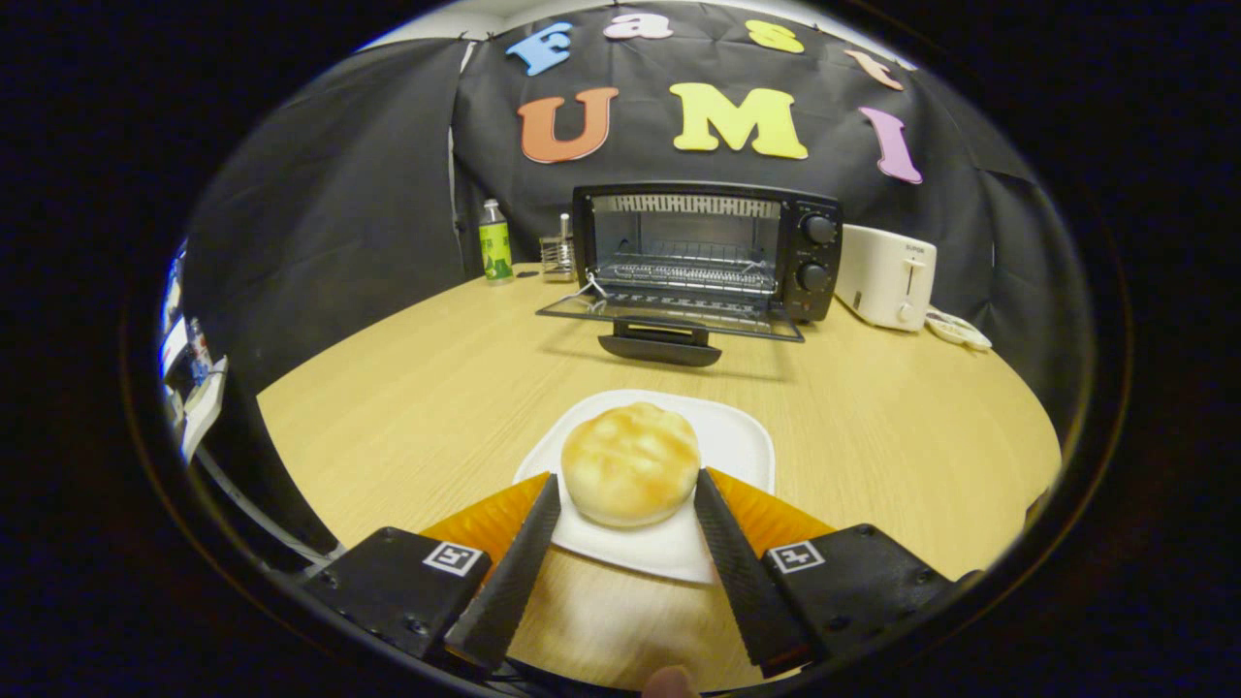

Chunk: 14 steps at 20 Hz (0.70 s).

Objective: Open the toaster oven, put the food inside, and close the toaster oven door.

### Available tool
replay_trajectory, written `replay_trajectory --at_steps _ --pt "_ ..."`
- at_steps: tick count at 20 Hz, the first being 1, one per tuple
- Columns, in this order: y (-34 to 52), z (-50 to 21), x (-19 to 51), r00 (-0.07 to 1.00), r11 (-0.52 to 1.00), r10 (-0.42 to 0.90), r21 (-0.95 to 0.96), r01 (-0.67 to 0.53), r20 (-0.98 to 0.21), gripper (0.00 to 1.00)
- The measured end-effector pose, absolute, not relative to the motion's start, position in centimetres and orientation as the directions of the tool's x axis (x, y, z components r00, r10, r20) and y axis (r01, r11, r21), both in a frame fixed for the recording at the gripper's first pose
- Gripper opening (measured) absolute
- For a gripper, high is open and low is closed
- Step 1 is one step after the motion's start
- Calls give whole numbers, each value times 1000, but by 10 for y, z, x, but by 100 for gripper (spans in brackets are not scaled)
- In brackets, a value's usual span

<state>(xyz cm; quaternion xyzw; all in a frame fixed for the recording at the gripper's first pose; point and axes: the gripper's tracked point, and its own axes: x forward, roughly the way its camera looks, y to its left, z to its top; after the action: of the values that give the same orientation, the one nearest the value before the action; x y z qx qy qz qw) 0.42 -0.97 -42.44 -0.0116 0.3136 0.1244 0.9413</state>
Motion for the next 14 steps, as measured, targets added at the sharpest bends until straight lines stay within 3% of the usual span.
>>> replay_trajectory --at_steps 3,10,14 --pt "-8 -423 3 770 967 234 62 -246 -593 75" --pt "-9 -407 7 773 959 284 165 -231 -567 49" --pt "-5 -362 22 814 936 337 259 -236 -474 41"
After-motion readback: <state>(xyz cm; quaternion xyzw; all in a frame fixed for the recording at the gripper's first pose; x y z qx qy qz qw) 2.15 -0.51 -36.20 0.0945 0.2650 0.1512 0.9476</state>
